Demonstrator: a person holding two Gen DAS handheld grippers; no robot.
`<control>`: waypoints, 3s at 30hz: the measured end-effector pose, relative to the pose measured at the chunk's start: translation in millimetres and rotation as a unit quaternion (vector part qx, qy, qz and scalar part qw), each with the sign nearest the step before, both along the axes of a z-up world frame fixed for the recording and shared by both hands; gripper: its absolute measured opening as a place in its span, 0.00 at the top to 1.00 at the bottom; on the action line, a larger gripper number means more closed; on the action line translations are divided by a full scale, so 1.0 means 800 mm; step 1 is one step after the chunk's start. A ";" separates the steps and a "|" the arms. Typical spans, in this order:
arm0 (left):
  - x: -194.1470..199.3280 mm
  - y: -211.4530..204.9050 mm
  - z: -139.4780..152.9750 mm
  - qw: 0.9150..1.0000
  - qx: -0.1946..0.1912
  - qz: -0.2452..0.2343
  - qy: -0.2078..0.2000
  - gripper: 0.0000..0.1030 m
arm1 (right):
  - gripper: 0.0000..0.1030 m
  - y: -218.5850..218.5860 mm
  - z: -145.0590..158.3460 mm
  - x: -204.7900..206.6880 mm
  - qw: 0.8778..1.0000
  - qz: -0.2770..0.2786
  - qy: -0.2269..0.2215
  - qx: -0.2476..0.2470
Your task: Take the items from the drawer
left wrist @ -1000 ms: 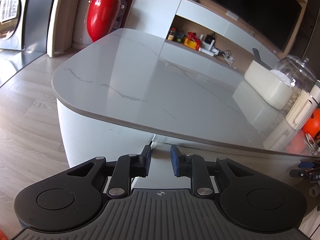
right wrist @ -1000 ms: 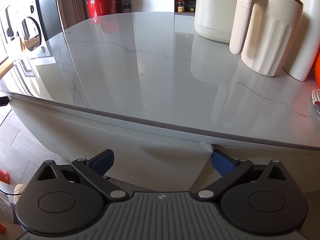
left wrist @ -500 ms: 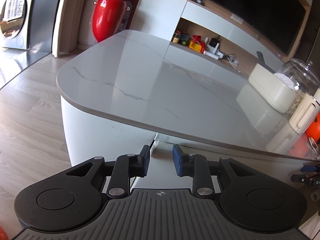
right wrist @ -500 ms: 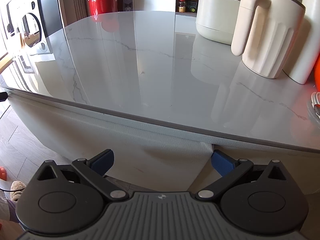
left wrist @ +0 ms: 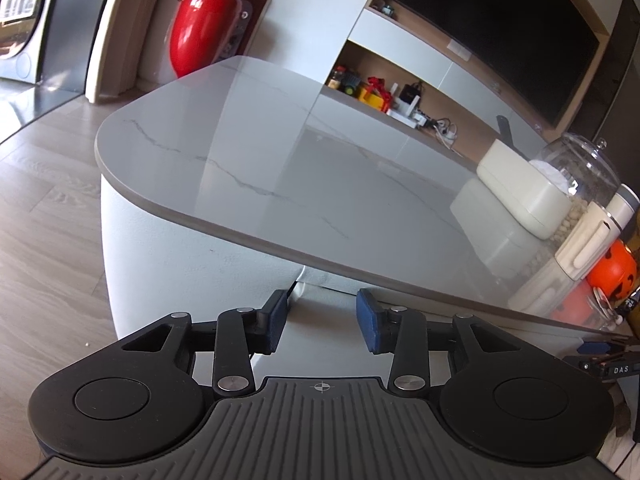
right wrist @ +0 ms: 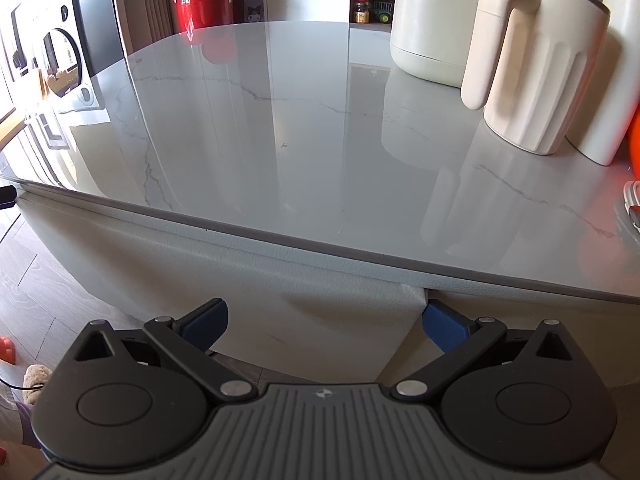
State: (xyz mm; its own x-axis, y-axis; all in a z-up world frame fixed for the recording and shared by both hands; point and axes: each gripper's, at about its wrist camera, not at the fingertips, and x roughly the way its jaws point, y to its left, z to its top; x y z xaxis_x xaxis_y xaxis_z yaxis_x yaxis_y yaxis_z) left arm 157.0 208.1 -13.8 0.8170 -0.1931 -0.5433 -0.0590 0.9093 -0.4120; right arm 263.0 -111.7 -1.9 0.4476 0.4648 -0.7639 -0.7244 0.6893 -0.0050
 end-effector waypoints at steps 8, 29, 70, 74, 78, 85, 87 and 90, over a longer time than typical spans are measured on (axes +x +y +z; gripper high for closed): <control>0.003 -0.002 0.003 1.000 0.008 -0.018 0.006 0.53 | 0.00 -0.011 0.000 0.009 1.000 -0.004 0.017 0.021; -0.020 -0.115 0.055 0.990 0.139 0.026 -0.015 0.72 | 0.00 -0.014 0.025 -0.030 0.996 -0.032 0.010 0.081; 0.010 -0.191 0.034 0.975 0.212 -0.024 0.068 0.72 | 0.00 0.040 0.013 -0.117 0.998 0.009 -0.056 0.013; 0.011 -0.187 0.034 0.976 0.203 -0.021 0.070 0.72 | 0.00 0.052 0.029 -0.094 0.998 -0.024 -0.035 0.040; 0.012 -0.185 0.035 0.977 0.200 -0.020 0.071 0.73 | 0.00 0.069 0.024 -0.061 0.997 -0.063 -0.006 0.041; 0.038 -0.193 0.041 0.981 0.177 -0.019 0.071 0.75 | 0.00 0.081 0.016 -0.053 0.998 -0.063 -0.003 0.026; 0.046 -0.197 0.038 0.981 0.176 -0.023 0.081 0.75 | 0.00 0.081 0.016 -0.048 0.998 -0.064 0.004 0.025; 0.050 -0.204 0.033 0.978 0.187 -0.028 0.088 0.75 | 0.00 0.085 0.016 -0.039 0.998 -0.066 0.005 0.016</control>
State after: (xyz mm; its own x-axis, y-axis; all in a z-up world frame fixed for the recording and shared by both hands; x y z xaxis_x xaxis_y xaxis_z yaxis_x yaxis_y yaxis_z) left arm 197.1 45.3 12.5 0.6983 0.0044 -0.7158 -0.0444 0.9983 -0.0372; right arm 231.7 -43.5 10.6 0.4991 0.4267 -0.7542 -0.6265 0.7790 0.0262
